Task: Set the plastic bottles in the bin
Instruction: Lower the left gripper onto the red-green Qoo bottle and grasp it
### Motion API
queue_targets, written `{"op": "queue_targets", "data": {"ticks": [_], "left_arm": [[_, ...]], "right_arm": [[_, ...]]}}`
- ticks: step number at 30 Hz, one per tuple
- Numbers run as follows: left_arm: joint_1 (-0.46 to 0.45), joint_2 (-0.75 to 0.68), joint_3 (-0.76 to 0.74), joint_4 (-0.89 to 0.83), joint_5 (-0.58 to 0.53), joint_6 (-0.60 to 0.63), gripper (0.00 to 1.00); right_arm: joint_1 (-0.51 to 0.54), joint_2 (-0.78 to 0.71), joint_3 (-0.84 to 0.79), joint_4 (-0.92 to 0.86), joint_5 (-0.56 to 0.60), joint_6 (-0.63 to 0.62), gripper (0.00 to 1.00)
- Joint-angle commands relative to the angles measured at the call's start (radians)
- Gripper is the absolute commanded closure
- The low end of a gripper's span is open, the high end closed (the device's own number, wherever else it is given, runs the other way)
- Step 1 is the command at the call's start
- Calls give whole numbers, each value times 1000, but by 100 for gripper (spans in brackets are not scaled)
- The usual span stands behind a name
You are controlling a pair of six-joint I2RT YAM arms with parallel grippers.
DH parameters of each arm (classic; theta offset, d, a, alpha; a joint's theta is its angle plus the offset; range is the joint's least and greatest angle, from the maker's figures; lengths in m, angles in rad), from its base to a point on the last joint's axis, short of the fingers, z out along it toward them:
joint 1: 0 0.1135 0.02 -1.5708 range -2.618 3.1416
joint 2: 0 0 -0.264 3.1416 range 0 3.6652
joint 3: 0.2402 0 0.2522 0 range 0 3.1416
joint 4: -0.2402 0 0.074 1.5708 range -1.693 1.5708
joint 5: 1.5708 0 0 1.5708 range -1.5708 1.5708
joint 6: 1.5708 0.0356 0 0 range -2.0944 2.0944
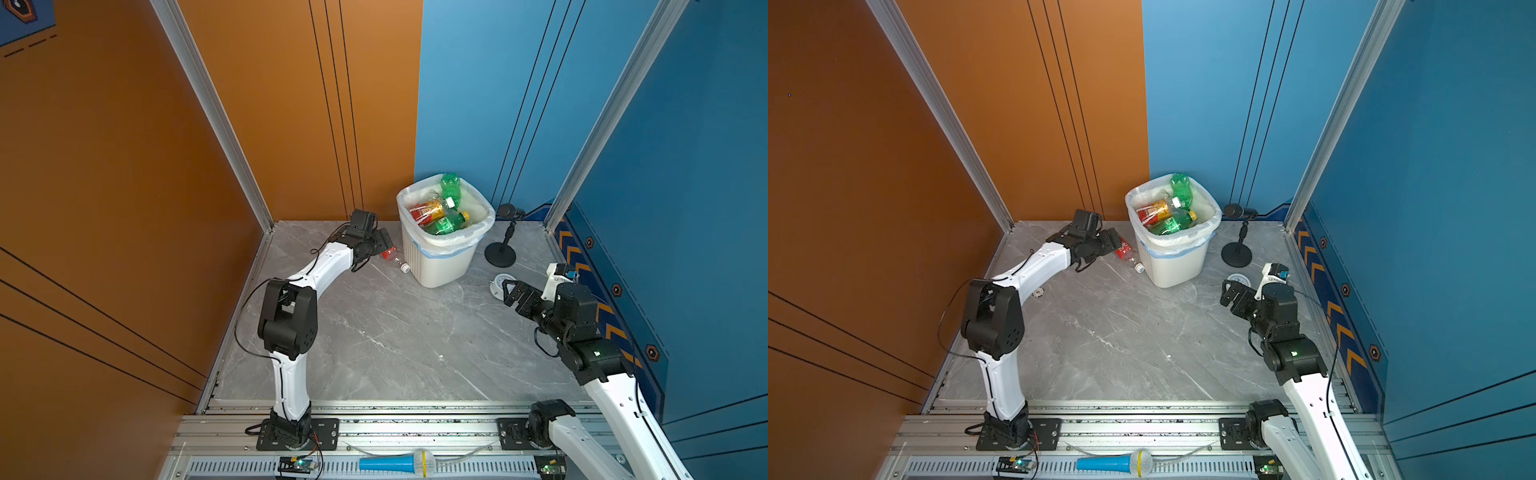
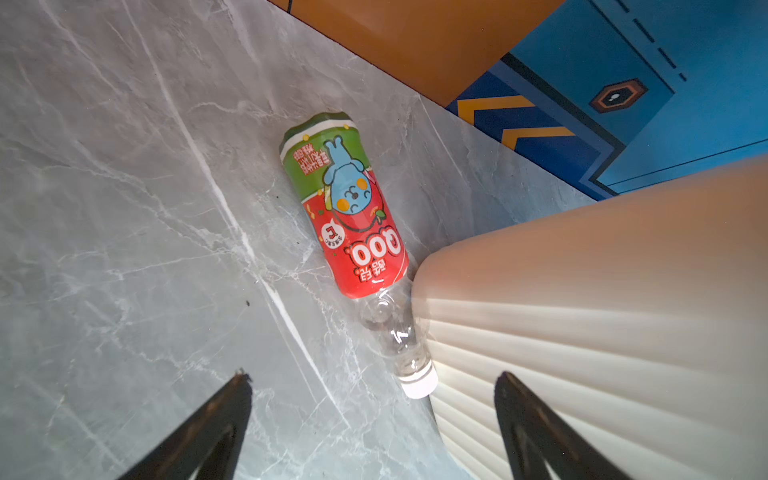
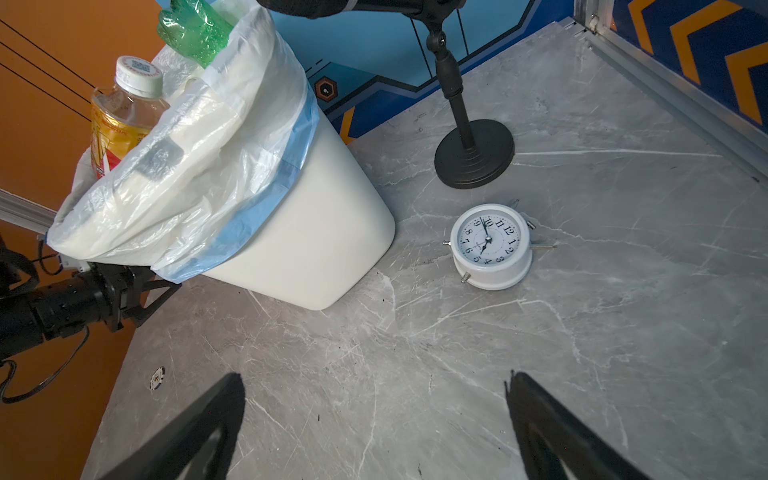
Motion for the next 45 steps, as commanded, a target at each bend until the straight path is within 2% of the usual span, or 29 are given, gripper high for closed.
{"op": "queue_targets", "data": {"ticks": [1,16,31,32,35,39,45], "left_arm": [[4,45,77,-15,25,-21,8],[3,296,308,-98,18,-64,10],[15,429,390,-109,61,-107,13],[15,432,389,-109,64,-108,18],[16,428,380,-109,78,-113,25],[15,397,356,-102,87,-113,42],[28,269,231,8,120,-147,49]], "right_arm": [[-5,1,27,-24,-9,-24,0],[-6,16,34,-17,-7,-28,0],[-7,29,31,-7,-6,-28,1],[-8,30,31,-5,-6,-28,0],[-7,34,31,-4,-6,-28,0],[-7,42,28,4,-8,-24,0],[-7,50,25,21,-13,-13,0]]}}
